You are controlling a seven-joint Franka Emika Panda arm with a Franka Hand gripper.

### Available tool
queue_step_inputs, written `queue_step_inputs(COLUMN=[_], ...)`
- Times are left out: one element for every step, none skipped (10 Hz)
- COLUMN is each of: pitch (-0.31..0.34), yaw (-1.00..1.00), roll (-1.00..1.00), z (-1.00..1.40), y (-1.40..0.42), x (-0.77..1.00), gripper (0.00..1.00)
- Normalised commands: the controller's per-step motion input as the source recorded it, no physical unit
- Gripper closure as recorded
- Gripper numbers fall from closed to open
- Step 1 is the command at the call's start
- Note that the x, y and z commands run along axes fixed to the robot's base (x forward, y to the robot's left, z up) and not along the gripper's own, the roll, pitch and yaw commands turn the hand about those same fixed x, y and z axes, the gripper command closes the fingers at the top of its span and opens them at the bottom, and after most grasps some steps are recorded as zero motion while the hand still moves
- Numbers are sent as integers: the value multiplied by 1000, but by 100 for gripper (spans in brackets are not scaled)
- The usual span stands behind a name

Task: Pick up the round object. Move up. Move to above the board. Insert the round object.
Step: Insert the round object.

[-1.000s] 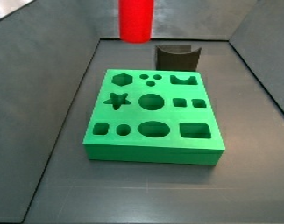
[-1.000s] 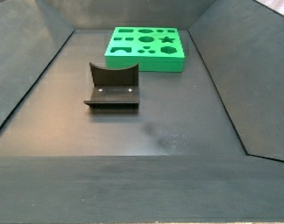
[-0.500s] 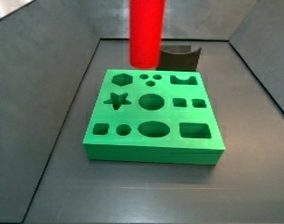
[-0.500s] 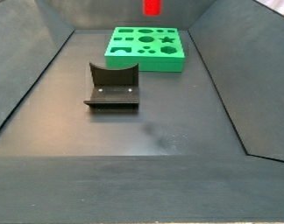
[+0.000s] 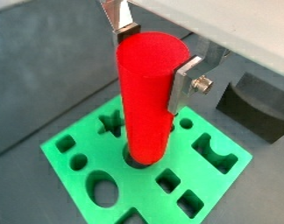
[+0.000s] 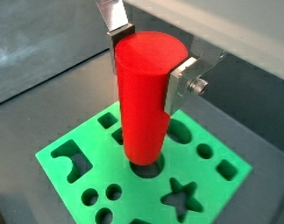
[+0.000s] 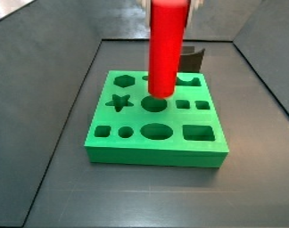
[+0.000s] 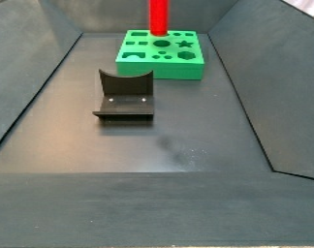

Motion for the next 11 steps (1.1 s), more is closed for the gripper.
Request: queue_step_inputs(pitch=[-101,-81,-41,-29,-16,0,0,0,0,0,0], yaw=[11,31,49,34,20,17,3,6,3,0,0], roll=[11,0,-27,-9,0,0,0,0,0,0,0], z=[-300,-246,-169,-200,-260,-274,-280,-311,-351,-369,-409], y=[0,0,0,0,0,-37,-66,-71,-117,-169,-149], x=[-266,-223,-157,-54,0,0,0,0,34,97,23], gripper=[100,100,100,100,100,100,100,100,100,100,100])
